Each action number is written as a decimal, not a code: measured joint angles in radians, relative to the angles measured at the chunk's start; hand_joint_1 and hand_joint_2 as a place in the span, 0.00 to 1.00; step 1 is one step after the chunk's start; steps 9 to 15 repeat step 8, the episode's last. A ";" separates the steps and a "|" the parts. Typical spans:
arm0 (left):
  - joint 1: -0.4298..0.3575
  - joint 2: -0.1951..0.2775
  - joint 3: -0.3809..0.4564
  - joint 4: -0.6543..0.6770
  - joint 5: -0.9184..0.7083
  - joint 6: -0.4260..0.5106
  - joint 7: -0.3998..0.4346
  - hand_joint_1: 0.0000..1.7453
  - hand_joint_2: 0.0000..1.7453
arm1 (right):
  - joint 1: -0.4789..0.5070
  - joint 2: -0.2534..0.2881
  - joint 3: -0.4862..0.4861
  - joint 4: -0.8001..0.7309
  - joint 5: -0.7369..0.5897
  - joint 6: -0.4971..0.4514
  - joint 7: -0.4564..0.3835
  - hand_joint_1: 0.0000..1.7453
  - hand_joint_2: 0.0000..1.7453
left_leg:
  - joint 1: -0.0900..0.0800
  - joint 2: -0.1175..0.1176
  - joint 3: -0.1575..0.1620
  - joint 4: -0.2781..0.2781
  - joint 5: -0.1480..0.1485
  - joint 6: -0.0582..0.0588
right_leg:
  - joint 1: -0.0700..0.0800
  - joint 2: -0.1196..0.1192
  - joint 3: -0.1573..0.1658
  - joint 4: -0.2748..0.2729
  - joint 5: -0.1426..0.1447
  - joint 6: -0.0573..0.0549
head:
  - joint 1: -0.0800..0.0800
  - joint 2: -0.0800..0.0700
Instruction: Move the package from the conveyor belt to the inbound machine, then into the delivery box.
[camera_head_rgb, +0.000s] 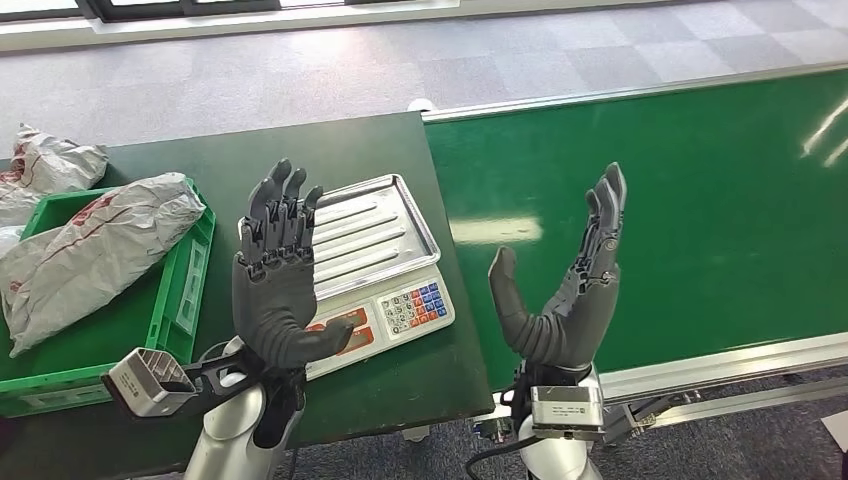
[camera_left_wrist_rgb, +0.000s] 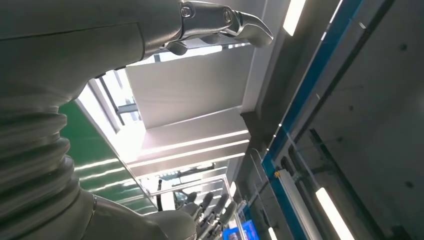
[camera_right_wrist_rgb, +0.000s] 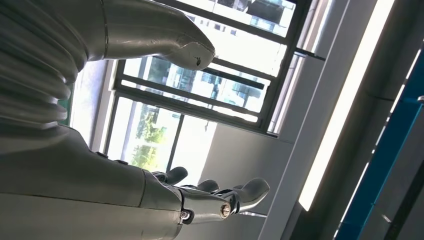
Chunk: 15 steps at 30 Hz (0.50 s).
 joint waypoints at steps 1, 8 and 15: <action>0.002 -0.001 0.000 0.005 -0.006 0.016 0.002 0.00 0.00 | 0.002 -0.001 0.000 0.000 0.004 -0.001 0.001 0.00 1.00 | 0.000 0.000 0.000 0.000 0.000 0.000 | 0.000 0.000 0.000 0.000 0.000 0.000 | 0.000 0.000; 0.017 -0.004 0.003 0.028 -0.029 0.073 0.003 0.00 0.00 | 0.013 -0.006 0.000 0.000 0.015 -0.002 0.004 0.00 1.00 | 0.000 0.000 0.000 0.000 0.000 0.000 | 0.000 0.000 0.000 0.000 0.000 0.000 | 0.000 0.000; 0.017 -0.004 0.003 0.028 -0.029 0.073 0.003 0.00 0.00 | 0.013 -0.006 0.000 0.000 0.015 -0.002 0.004 0.00 1.00 | 0.000 0.000 0.000 0.000 0.000 0.000 | 0.000 0.000 0.000 0.000 0.000 0.000 | 0.000 0.000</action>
